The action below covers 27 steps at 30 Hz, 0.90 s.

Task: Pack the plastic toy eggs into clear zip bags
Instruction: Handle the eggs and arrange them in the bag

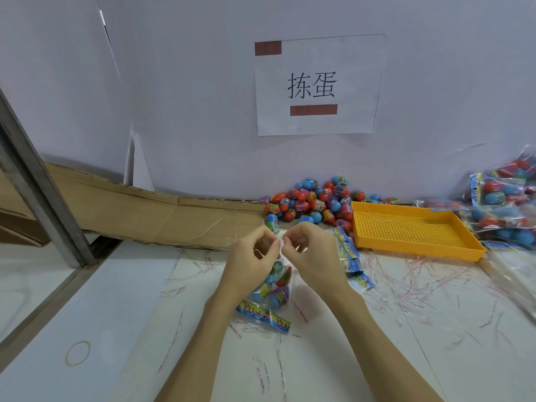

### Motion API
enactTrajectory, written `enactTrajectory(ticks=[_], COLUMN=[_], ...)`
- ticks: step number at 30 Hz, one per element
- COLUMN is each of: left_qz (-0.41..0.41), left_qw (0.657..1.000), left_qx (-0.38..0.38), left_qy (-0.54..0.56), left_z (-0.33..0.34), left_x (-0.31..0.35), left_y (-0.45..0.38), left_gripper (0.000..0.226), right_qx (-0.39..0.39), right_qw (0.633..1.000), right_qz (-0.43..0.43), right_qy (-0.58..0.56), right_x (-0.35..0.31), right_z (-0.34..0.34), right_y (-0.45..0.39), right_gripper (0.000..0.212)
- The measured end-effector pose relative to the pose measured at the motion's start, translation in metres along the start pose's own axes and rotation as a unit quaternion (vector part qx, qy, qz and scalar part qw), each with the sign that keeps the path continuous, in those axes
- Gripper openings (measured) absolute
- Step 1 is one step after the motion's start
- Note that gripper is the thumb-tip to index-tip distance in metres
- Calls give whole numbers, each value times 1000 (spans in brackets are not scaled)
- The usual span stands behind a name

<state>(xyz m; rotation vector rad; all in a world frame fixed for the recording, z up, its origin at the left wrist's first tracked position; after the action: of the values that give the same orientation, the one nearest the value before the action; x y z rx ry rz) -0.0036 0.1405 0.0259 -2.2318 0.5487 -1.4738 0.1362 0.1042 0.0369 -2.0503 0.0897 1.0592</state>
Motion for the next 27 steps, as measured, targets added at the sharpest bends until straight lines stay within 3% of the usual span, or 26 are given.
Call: enactTrajectory(ticks=[7, 13, 17, 20, 22, 25, 27], left_qz=[-10, -38, -79, -105, -117, -122, -122], left_qw=[998, 967, 931, 925, 928, 935, 939], left_qx=[55, 244, 346, 352, 339, 315, 303], left_qy=[15, 69, 83, 94, 105, 110, 108], left_z=[-15, -53, -73, -76, -73, -66, -62], left_x=[-6, -14, -27, -36, -39, -40, -41], left_y=[-4, -12, -8, -10, -11, -12, -13], left_gripper=[20, 15, 12, 17, 16, 10, 8], right_qx=[39, 106, 52, -39, -76, -61, -48], right_qw=[997, 985, 984, 985, 979, 975, 979], right_qz=[19, 103, 131, 102, 96, 97, 90], right_qy=[66, 86, 106, 130, 162, 191, 175], right_x=[10, 48, 61, 64, 66, 68, 67], right_z=[-6, -45, -40, -28, -24, -28, -30], right_y=[-4, -20, -18, -16, -14, -16, -18], right_gripper=[19, 17, 14, 4, 9, 25, 22])
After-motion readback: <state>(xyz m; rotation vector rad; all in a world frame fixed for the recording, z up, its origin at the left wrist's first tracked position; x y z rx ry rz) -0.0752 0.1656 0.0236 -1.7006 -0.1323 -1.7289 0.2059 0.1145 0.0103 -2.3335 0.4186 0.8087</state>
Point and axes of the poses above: each hand's wrist, its own y-axis away from the middle knuckle, its own z-axis out of the palm, x = y × z, the point moved 8 cm from there along -y, towards the middle knuckle, and after that the axes turned 15 degrees about x, right-handed, at the moved point
